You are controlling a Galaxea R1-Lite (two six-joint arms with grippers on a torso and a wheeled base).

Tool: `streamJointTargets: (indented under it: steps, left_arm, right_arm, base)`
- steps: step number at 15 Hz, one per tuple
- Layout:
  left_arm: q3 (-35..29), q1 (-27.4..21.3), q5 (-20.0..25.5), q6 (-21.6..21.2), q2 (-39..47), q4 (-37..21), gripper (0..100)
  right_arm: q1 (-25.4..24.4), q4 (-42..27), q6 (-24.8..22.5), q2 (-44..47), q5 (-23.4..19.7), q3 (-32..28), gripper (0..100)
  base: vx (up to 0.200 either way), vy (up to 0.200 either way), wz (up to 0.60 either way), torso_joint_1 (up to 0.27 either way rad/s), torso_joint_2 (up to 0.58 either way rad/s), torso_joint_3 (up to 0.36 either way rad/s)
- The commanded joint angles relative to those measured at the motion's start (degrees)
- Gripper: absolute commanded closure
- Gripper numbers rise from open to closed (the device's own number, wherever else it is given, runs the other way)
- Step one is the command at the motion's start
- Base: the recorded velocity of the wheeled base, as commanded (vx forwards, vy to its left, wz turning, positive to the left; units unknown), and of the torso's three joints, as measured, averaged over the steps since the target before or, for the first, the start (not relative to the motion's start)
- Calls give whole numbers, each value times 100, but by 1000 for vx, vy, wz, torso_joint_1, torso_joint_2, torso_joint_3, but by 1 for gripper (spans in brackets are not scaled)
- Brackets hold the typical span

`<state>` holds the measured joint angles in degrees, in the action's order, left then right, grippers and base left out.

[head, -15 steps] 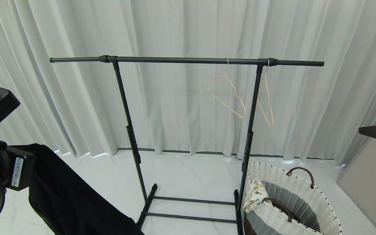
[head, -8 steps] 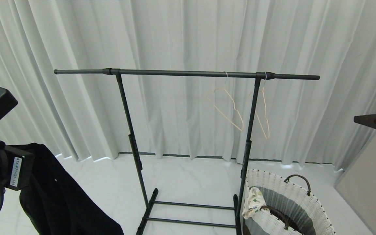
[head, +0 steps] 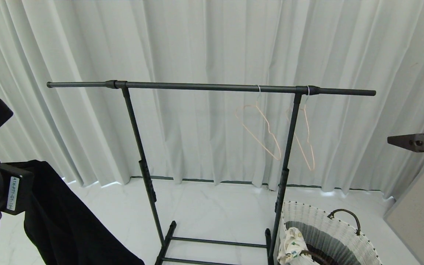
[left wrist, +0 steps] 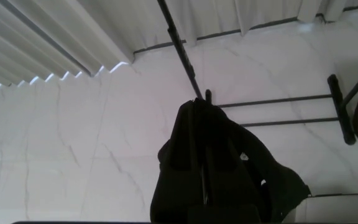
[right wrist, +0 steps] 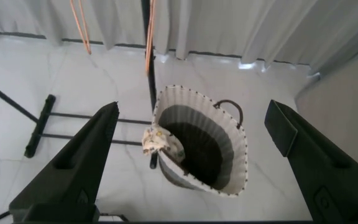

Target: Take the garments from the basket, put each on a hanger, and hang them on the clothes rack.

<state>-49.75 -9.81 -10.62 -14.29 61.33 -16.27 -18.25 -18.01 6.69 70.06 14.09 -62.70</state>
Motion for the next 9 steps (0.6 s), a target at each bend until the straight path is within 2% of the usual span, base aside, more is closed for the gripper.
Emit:
streamJointTargets:
  steps: [1,4,9]
  left_arm:
    - [27,-3,-2,-4,-60,1,100]
    - [9,6,-2,-21,-69,10,100]
    - [-8,6,-10,-39,-25,10,100]
  right_arm:
    - [-3,-1,-28,78,-47,3,0]
    - [-12,25,-19,333,-73,-6,0]
    - [-21,772,174,1106,-346,47,0]
  base:
    - [200,0,0,2,-2,2]
    - [200,0,0,5,4,1]
    - [200,0,0,0,4,3]
